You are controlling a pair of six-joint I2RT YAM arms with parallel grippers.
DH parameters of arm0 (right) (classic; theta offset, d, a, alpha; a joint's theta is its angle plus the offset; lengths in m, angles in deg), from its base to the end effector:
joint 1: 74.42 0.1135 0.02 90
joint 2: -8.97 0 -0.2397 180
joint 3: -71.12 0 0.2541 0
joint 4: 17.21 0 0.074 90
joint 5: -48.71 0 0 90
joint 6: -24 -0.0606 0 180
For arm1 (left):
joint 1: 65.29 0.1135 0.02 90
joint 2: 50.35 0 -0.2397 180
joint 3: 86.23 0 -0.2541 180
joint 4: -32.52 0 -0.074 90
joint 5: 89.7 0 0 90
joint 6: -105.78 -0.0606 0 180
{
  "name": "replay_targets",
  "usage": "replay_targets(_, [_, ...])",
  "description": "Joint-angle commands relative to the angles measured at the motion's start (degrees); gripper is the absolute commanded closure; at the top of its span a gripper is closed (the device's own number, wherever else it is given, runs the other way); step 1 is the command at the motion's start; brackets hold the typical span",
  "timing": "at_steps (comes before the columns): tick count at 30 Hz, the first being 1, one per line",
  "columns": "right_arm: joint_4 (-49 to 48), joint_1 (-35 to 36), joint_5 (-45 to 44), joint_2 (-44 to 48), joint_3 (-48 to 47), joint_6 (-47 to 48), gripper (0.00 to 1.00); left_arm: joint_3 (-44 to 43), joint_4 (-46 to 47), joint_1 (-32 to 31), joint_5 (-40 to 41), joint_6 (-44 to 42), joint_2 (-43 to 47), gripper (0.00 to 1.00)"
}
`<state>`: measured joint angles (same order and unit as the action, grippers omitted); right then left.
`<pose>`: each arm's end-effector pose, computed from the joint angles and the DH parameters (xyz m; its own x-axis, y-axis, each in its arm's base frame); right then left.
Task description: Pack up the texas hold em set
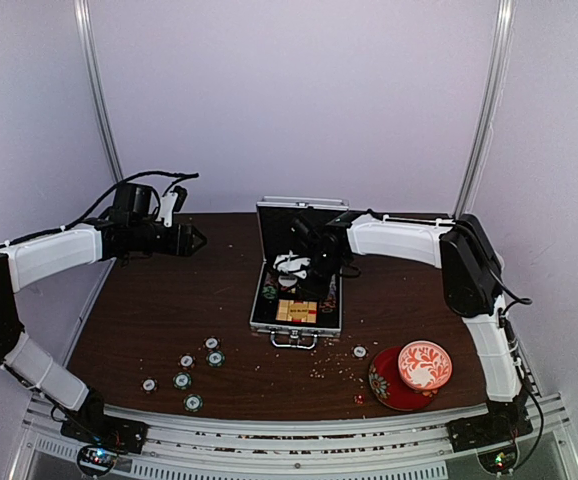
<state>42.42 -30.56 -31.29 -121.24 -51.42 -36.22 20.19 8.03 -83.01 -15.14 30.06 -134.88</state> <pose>0.3375 0.3389 0.1393 -0.2144 -0.8844 -0.4145 -0.9646 0.2585 -0.0526 0.3328 -0.1233 0.2271 -0.6586 -0.0392 -0.7515 0.3483 0.8694 -0.3506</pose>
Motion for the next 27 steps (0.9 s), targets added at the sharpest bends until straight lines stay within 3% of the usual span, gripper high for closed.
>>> replay_targets(1, [-0.2,-0.4,-0.8,-0.3,-1.9,-0.2,0.74,-1.8,1.2,0.4,-0.7,0.2,-0.3,0.35])
replay_targets(16, [2.4,-0.5,2.0,7.2,0.7,-0.9,0.72,-1.7,1.3,0.4,-1.6,0.1,-0.3,0.37])
replay_targets(22, [6.6,0.5,7.4,13.7,5.2,0.5,0.71,1.9,8.8,0.2,-7.8,-0.7,2.5,0.38])
replay_targets(24, [6.6,1.1,8.5,17.6,9.0,1.4,0.7,2.2,9.8,-1.1,-8.9,-2.3,3.1,0.38])
replay_targets(27, [5.9,1.4,8.7,23.4,16.4,2.3,0.7,0.4,7.1,-8.5,-4.5,-6.4,4.2,0.39])
